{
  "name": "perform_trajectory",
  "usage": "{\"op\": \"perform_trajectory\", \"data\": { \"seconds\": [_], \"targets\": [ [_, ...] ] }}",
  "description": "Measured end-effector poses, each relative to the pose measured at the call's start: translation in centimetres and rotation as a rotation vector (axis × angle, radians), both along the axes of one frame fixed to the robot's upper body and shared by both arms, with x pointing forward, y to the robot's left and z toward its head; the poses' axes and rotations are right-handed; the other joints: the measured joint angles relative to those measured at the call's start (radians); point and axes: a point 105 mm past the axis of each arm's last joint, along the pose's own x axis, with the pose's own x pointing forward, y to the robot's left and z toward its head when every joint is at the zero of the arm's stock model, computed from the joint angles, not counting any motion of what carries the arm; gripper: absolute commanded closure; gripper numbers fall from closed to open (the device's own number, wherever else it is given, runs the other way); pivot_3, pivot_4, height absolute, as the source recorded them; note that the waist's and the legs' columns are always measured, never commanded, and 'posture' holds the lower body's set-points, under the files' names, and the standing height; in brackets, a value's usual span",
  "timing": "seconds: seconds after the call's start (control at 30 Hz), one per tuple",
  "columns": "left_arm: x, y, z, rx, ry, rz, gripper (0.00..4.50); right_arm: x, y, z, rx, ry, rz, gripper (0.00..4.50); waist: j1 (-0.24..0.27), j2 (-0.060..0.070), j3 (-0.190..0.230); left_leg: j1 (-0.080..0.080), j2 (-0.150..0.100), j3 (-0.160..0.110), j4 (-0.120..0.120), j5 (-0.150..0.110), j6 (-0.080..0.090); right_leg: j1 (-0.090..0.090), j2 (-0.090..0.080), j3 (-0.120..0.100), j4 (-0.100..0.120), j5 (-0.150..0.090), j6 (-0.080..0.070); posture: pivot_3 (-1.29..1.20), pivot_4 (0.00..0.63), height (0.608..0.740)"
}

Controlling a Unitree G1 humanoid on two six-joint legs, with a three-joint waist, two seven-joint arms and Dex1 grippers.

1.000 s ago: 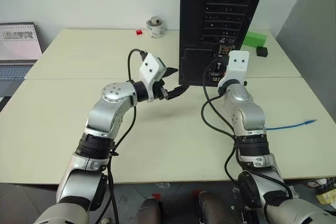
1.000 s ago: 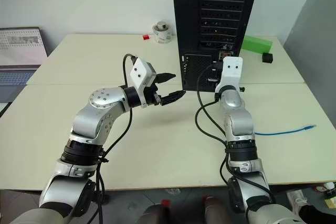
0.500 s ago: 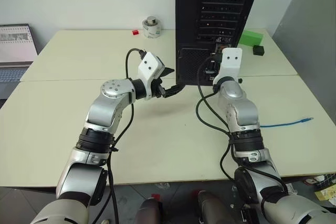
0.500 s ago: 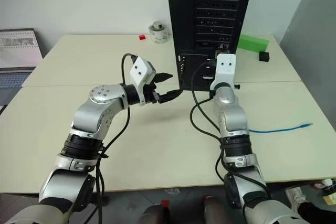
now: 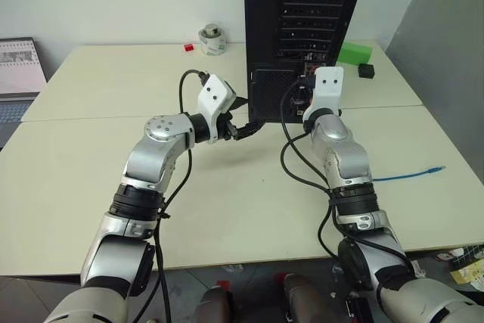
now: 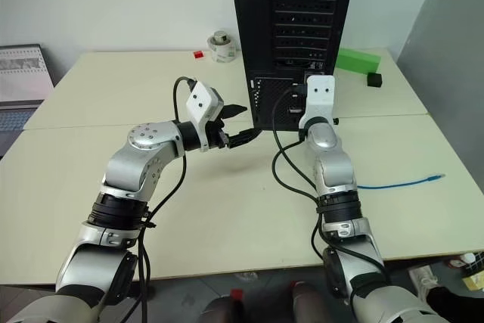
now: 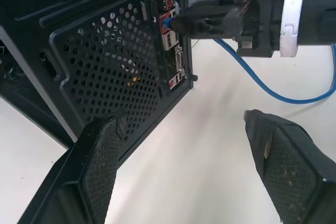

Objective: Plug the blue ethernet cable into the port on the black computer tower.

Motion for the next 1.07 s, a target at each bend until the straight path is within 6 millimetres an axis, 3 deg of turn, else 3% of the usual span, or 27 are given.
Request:
{"op": "perform_trajectory", "data": {
  "seconds": [0.3,0.47,0.83,1.07],
  "targets": [
    [0.5,0.7,-0.4,0.025,-0.007,0.033,0.68,-1.1,-2.1,-1.7,-0.043,0.041,0.031,0.92,0.009,0.000,0.000,-0.001,-0.003,0.000,0.000,0.000,0.000,0.000,-0.006,-0.001,-0.001,0.000,0.000,0.00,0.150,0.740],
    [0.8,1.4,-0.3,0.033,-0.011,0.069,0.68,-3.1,-3.8,-0.2,-0.101,-0.005,0.079,0.02,0.011,0.000,0.000,-0.001,-0.002,0.000,0.000,0.000,0.000,0.000,-0.005,-0.001,-0.001,0.000,0.000,0.00,0.150,0.740],
    [1.1,2.2,0.0,0.077,-0.046,0.081,0.68,-6.6,-8.0,0.7,-0.266,0.069,0.353,0.02,0.031,0.000,0.000,-0.001,-0.003,0.000,0.000,0.000,0.000,0.001,-0.001,-0.002,-0.002,0.000,0.000,0.00,0.150,0.740],
    [0.9,2.5,0.2,0.058,-0.024,0.061,0.68,-8.0,-8.7,1.1,-0.312,0.082,0.477,0.02,0.031,0.000,0.000,-0.001,-0.002,0.000,0.000,0.000,0.000,0.001,-0.001,-0.001,-0.002,0.000,0.000,0.00,0.150,0.740]
  ]
}}
